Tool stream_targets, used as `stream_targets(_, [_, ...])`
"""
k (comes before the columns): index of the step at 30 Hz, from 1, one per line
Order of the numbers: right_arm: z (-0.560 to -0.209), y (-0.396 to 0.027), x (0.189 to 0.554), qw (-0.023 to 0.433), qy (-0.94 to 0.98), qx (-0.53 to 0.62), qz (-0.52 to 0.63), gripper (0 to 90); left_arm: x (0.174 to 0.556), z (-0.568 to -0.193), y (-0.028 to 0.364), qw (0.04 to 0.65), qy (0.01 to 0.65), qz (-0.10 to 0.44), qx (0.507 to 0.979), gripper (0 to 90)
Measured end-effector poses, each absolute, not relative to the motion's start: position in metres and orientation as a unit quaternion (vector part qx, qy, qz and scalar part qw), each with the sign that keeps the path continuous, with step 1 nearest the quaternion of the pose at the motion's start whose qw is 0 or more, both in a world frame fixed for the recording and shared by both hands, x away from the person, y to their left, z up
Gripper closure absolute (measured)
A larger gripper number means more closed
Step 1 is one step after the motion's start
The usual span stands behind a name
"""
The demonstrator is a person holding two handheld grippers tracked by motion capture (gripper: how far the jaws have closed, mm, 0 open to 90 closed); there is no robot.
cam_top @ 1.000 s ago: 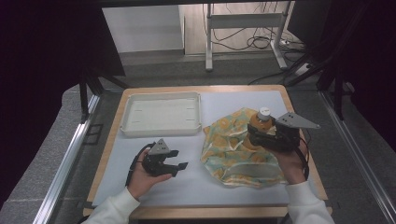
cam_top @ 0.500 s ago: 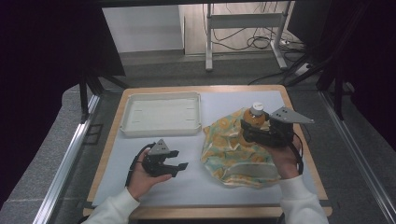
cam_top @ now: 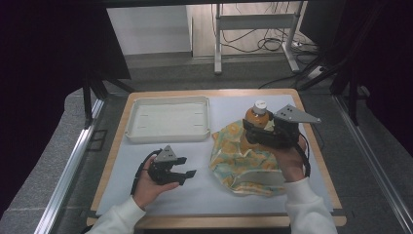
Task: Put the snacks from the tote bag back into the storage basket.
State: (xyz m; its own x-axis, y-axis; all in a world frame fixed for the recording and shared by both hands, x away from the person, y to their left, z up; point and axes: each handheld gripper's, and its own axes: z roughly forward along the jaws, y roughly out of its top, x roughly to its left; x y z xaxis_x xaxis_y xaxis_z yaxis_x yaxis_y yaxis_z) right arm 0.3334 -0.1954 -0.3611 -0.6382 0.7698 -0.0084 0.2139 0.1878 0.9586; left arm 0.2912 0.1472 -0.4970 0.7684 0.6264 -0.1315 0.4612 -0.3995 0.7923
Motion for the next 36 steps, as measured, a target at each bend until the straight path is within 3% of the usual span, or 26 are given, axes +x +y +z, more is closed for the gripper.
stream_targets(36, [-0.368, -0.147, 0.371, 0.217, 0.729, 0.339, 0.554, 29.8, 0.292, -0.497, 0.148, 0.442, 0.326, 0.093, 0.831, 37.3])
